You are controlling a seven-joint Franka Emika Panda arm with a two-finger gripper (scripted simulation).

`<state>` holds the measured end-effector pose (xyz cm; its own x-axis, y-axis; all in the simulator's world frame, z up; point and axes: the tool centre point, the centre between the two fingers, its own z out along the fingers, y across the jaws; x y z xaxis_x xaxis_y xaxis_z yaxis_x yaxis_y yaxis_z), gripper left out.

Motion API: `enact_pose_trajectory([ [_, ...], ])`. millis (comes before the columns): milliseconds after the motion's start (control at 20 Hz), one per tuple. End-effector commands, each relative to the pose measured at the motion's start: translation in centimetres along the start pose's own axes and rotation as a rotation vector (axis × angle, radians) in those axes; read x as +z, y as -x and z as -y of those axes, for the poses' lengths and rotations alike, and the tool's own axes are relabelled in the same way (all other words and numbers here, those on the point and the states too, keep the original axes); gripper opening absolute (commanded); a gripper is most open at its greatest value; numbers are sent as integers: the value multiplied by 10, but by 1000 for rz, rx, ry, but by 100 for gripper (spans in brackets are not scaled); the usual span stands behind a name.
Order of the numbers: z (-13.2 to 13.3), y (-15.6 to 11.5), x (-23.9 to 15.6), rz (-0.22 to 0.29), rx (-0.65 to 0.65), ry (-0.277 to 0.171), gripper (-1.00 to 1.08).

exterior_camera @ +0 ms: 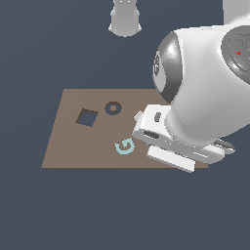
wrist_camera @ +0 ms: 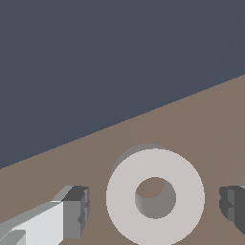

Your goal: Insert a designated object into the corresponding slot on a board.

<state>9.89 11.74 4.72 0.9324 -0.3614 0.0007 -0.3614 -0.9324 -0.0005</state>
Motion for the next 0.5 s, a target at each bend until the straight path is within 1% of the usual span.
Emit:
enact_pose_trajectory([
  [0, 0, 0, 7, 1, 1, 1, 100],
  [250, 0, 0, 17, 1, 1, 1, 100],
  [300, 0, 0, 17, 1, 1, 1, -100],
  [450, 0, 0, 17, 1, 1, 1, -100],
])
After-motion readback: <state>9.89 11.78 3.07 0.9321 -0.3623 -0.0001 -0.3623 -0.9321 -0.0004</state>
